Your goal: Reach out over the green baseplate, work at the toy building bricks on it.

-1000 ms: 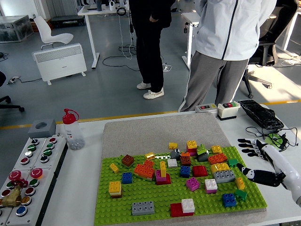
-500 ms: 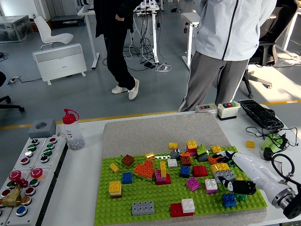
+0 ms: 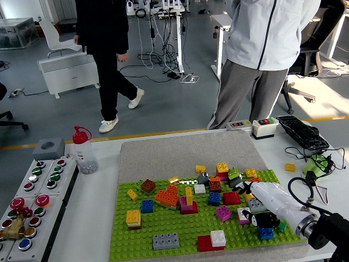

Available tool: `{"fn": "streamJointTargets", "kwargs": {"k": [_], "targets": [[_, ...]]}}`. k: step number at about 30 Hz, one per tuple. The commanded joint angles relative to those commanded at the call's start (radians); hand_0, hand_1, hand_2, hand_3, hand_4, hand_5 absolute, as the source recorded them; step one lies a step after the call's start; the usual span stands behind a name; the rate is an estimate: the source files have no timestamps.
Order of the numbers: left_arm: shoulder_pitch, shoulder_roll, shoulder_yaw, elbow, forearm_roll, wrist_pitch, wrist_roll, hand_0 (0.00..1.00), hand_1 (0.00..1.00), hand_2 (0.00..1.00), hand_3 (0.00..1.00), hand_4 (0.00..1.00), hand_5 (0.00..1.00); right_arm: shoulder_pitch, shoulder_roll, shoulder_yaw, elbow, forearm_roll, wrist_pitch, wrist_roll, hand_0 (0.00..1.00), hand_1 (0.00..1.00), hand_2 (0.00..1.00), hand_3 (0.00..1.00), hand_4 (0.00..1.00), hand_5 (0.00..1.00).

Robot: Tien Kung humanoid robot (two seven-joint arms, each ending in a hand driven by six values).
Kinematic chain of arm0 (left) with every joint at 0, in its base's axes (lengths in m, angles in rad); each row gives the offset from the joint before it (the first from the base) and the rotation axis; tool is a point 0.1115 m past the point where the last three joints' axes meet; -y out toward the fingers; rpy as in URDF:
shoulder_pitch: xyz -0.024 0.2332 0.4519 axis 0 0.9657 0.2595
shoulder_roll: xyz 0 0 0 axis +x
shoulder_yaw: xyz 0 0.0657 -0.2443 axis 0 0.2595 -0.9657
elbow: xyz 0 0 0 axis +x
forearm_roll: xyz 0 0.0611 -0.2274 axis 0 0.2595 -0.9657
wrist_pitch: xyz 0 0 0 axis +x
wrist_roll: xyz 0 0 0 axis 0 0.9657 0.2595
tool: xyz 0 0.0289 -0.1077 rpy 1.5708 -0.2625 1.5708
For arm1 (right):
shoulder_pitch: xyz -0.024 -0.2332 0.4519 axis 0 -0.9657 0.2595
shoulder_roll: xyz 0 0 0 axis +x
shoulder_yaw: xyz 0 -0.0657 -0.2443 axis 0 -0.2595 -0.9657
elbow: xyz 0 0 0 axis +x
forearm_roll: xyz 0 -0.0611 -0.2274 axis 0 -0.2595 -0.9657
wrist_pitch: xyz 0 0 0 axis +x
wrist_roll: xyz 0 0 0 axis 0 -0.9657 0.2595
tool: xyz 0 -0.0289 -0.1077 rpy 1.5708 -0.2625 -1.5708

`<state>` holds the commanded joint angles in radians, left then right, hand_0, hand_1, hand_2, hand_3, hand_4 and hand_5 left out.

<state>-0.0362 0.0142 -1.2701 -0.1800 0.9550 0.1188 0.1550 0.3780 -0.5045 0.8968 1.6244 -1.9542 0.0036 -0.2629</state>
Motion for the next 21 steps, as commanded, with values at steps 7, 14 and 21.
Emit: {"fn": "streamJointTargets", "kwargs": {"k": [7, 14, 21], "targets": [[0.000, 0.000, 0.002, 0.000, -0.003, 0.001, 0.000, 0.729, 0.784, 0.823, 0.668, 0.476, 0.998, 0.052, 0.003, -0.055, -0.033, -0.044, 0.037, -0.027, 0.654, 0.710, 0.717, 0.758, 0.658, 0.033], [0.000, 0.001, 0.003, 0.000, -0.003, 0.001, 0.001, 0.730, 0.786, 0.822, 0.668, 0.476, 0.998, 0.091, 0.007, -0.093, -0.062, -0.071, 0.073, -0.054, 0.651, 0.709, 0.715, 0.758, 0.664, 0.044], [0.001, 0.001, 0.004, 0.000, -0.002, 0.001, 0.002, 0.731, 0.786, 0.822, 0.669, 0.476, 0.998, 0.112, 0.008, -0.123, -0.075, -0.080, 0.092, -0.066, 0.647, 0.706, 0.716, 0.759, 0.666, 0.045]]}}
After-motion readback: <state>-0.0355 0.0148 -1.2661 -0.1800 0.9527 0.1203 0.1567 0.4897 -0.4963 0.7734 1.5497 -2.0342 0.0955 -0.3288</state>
